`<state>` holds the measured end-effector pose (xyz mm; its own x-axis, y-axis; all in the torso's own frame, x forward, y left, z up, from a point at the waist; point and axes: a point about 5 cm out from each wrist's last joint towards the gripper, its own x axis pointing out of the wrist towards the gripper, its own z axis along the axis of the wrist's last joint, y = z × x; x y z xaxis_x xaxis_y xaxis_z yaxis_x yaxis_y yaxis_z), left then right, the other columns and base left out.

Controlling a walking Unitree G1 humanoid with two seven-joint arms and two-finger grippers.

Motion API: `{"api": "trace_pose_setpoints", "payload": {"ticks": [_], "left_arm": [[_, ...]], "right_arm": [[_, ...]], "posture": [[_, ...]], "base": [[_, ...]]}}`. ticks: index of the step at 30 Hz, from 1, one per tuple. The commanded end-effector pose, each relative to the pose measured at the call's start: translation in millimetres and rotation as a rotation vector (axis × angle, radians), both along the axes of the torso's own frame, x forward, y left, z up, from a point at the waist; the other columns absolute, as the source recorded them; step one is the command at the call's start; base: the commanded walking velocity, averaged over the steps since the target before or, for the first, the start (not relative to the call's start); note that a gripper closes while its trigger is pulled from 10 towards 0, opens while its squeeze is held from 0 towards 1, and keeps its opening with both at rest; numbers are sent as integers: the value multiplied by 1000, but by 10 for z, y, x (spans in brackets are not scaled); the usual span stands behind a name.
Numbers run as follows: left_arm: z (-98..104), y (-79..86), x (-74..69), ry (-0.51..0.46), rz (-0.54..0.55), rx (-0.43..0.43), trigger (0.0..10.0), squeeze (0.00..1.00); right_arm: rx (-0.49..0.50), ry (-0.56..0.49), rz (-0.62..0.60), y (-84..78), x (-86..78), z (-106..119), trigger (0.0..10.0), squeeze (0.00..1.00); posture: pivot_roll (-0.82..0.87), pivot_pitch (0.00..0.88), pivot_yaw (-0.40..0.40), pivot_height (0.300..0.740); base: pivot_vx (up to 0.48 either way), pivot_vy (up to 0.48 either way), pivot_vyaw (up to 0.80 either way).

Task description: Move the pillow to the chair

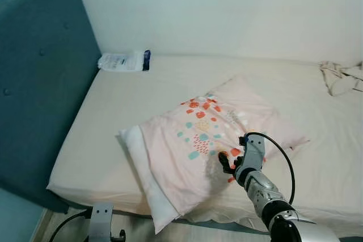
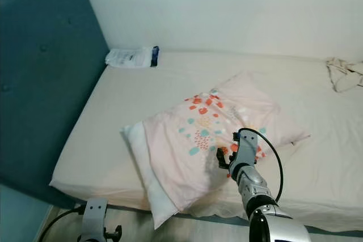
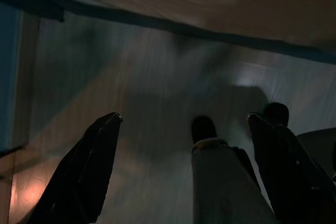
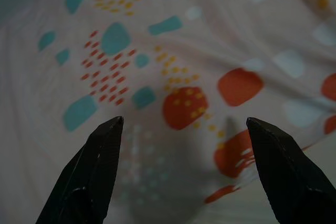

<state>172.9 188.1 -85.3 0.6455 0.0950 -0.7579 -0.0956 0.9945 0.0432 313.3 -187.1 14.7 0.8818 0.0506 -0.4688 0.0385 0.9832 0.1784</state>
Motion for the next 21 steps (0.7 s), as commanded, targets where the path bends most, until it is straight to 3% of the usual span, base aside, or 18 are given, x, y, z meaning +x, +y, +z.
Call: {"api": "trace_pose_setpoints", "payload": {"ticks": [1, 8, 21], "left_arm": [[-54, -40, -104, 41, -20, -11, 10000, 0], [-51, -42, -96, 38, -14, -13, 10000, 0], [-43, -43, -71, 37, -1, -8, 10000, 0]], "right_arm": [[4, 31, 4, 11, -56, -66, 10000, 0], [6, 31, 4, 18, -55, -67, 10000, 0], [7, 32, 2, 9, -57, -68, 10000, 0]], "posture": [[-122, 83, -12, 740], [-123, 82, -7, 740], [-131, 82, -8, 740]], "base": [[450, 0, 0], [480, 0, 0], [0, 0, 0]]}}
